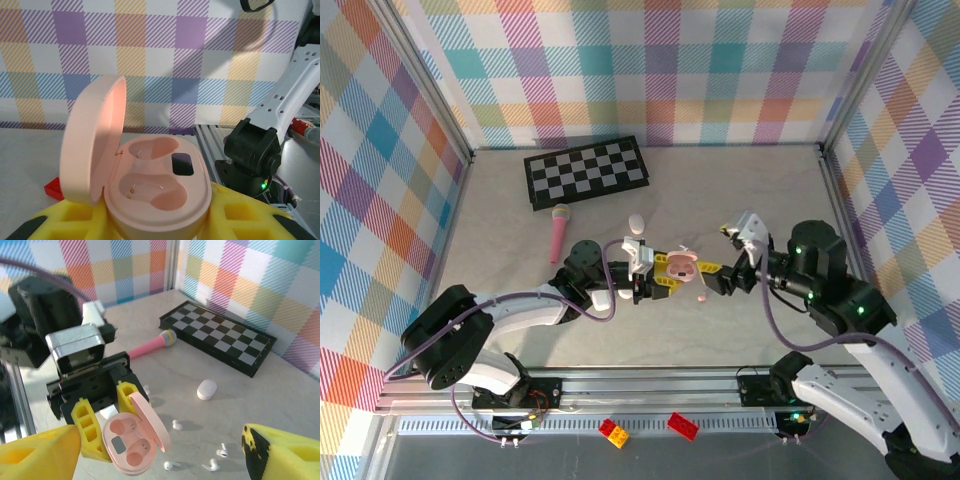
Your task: Insert the wireless bluetooth earbuds into the charging case
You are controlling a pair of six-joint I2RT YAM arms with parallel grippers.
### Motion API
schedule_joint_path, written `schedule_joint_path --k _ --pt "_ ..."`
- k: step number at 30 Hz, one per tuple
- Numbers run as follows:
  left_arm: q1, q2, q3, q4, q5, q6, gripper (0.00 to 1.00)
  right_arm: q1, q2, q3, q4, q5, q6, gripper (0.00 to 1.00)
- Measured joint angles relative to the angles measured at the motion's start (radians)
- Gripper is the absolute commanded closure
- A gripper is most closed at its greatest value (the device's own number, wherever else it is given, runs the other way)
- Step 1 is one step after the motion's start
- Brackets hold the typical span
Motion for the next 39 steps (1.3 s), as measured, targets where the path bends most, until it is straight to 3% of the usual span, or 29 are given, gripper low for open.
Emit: schedule_joint_path --k 8,17,22,31,34,39 --pt "0.053 -0.019 -0.042 0.025 0.000 -0.019 0.67 -0.237 -0.040 -0.147 0.043 -0.056 0.367 0.29" --pt "0.090 -0.048 -0.088 0.029 0.000 -0.021 0.67 -0.260 0.108 -0.390 0.077 -0.051 0.758 0.35" --pt "0.097 -0.058 -0.097 0.029 0.000 -0.024 0.67 -0.267 0.231 -0.424 0.071 0.038 0.808 0.36" --pt "0.098 -0.064 -0.105 0.035 0.000 -0.024 0.67 -0.280 0.531 -0.365 0.091 0.318 0.833 0.44" --pt "0.098 -0.070 -0.106 0.035 0.000 -0.024 0.67 -0.281 0.593 -0.340 0.126 0.306 0.819 0.41" --pt "0.098 -0.082 -0.109 0.035 -0.001 -0.024 0.67 -0.279 0.697 -0.326 0.202 0.120 0.792 0.40"
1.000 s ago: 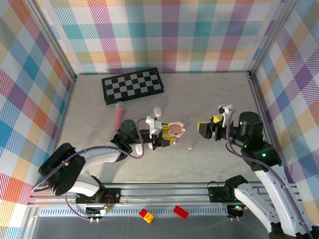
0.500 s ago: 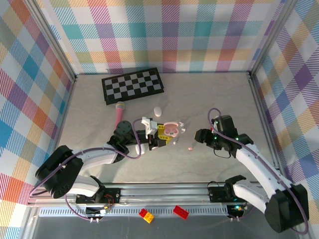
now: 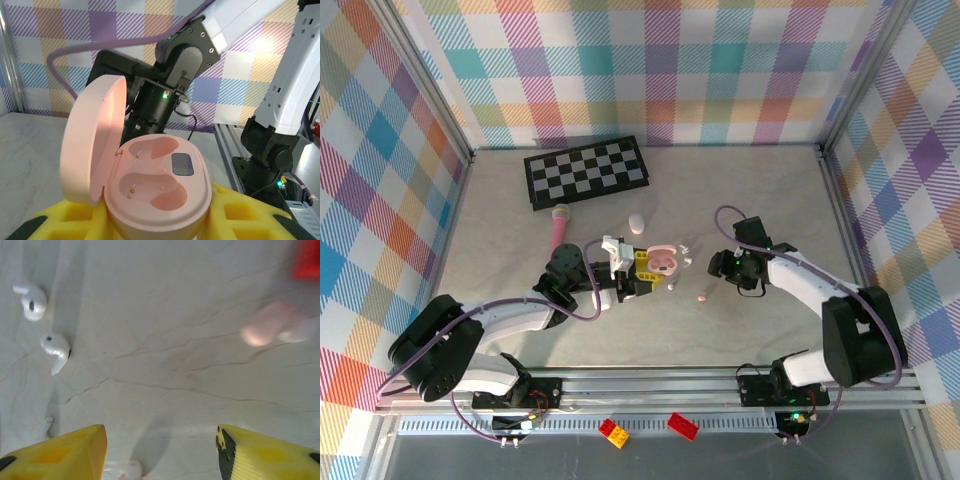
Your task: Insert the wireless bluetooth earbuds into the charging case
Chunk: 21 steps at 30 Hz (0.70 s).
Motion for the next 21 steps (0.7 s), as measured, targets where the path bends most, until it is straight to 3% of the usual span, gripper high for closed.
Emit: schedule_joint_path --k 8,21 --pt "0.000 -0.010 -0.014 -0.002 -0.003 0.000 0.67 0.055 0.051 0.000 0.005 -0.155 -0.047 0.42" --pt "0.007 -0.032 -0.015 -0.010 -0.009 0.000 0.67 0.080 0.077 -0.012 0.049 -0.204 -0.062 0.42"
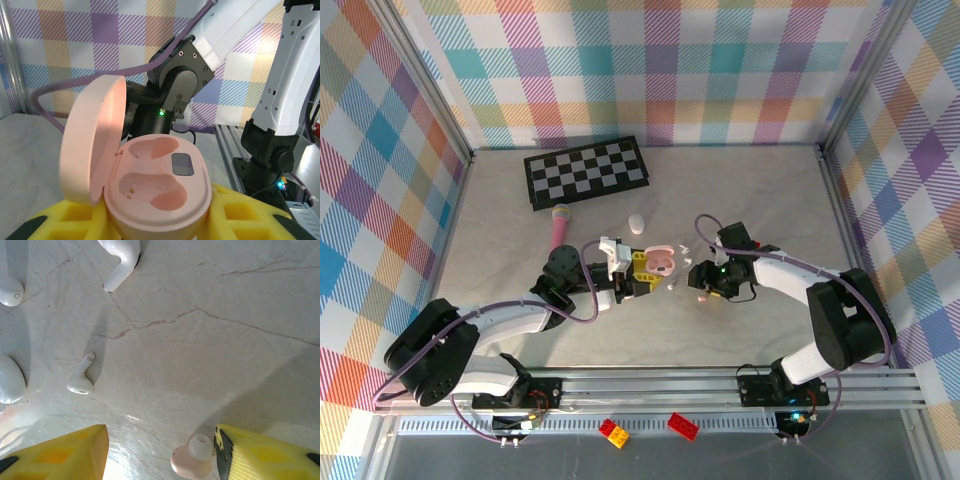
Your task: Insert the wireless bluetooth earbuds into the charging case
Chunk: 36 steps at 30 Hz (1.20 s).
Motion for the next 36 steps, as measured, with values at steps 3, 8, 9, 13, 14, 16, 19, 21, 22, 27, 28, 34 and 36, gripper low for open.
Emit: schedule_joint_path --k 3,8,9,13,14,16,19,21,22,27,28,34,36 --pt "0.013 -0.015 0.000 -0.003 -0.003 0.000 0.67 0.003 0.000 -0.011 0.000 -0.006 0.000 0.42" --pt "0.034 -0.053 0.000 -0.034 -0.010 0.012 0.67 0.007 -0.003 -0.026 0.005 -0.018 0.000 0.42" --pt "0.039 -0.062 0.000 -0.047 -0.010 0.018 0.67 0.008 -0.006 -0.031 0.007 -0.021 0.000 0.42" --pt "0.051 -0.097 0.000 -0.106 -0.025 0.045 0.67 0.022 -0.023 -0.051 0.011 -0.034 0.000 0.43" --pt "0.055 -0.102 0.000 -0.115 -0.029 0.051 0.67 0.026 -0.026 -0.054 0.012 -0.036 0.000 0.43" --pt "0.065 -0.109 0.000 -0.133 -0.037 0.058 0.67 0.038 -0.032 -0.062 0.014 -0.041 0.001 0.43" --pt "0.083 -0.111 -0.001 -0.140 -0.056 0.070 0.67 0.058 -0.053 -0.083 0.026 -0.042 0.008 0.43" --pt "0.100 -0.111 -0.004 -0.139 -0.070 0.077 0.67 0.076 -0.065 -0.095 0.031 -0.041 0.022 0.43" --pt "0.107 -0.111 -0.005 -0.138 -0.076 0.079 0.67 0.084 -0.068 -0.097 0.031 -0.041 0.026 0.43" --pt "0.145 -0.109 -0.006 -0.132 -0.088 0.083 0.67 0.140 -0.075 -0.101 0.041 -0.040 0.050 0.42" --pt "0.151 -0.109 -0.006 -0.132 -0.088 0.083 0.67 0.150 -0.077 -0.101 0.043 -0.040 0.051 0.42" --pt "0.192 -0.105 -0.006 -0.132 -0.088 0.087 0.67 0.202 -0.133 -0.092 -0.014 0.036 0.053 0.42" --pt "0.213 -0.103 -0.006 -0.130 -0.088 0.092 0.67 0.233 -0.163 -0.061 -0.083 0.113 0.048 0.42"
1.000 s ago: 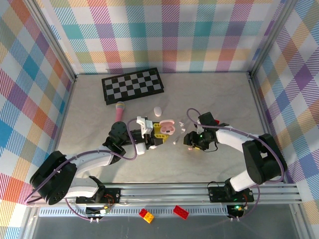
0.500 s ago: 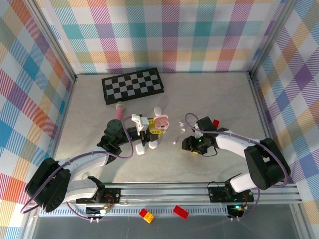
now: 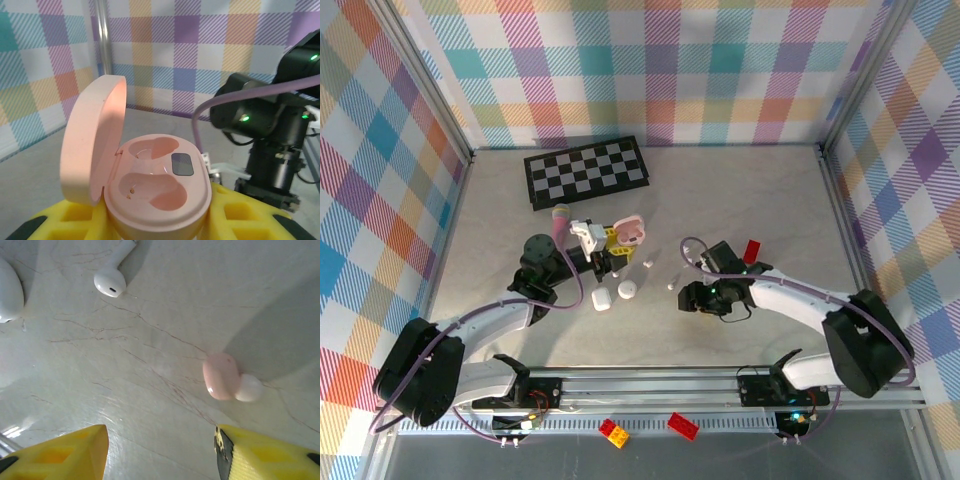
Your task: Insert the wireless bluetooth earbuds into the charging case
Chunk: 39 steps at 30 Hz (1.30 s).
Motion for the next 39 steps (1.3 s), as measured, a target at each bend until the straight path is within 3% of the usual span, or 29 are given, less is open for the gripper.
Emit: schedule_joint_path --k 7,12,17,28,39 --pt "0.100 0.030 0.000 0.035 -0.012 0.006 0.67 0.176 0.008 0.209 -0.232 0.353 -0.018 0.42" --pt "0.158 0.029 0.000 0.055 -0.026 0.006 0.67 0.295 0.188 0.360 -0.397 0.595 -0.016 0.47" --pt "0.188 0.029 0.001 0.056 -0.034 0.006 0.67 0.375 0.407 0.471 -0.520 0.738 -0.019 0.52" --pt "0.195 0.026 0.001 0.059 -0.034 0.002 0.67 0.397 0.565 0.565 -0.589 0.818 -0.048 0.67" --pt "0.198 0.009 0.001 0.058 -0.034 0.003 0.67 0.397 0.607 0.571 -0.599 0.822 -0.051 0.72"
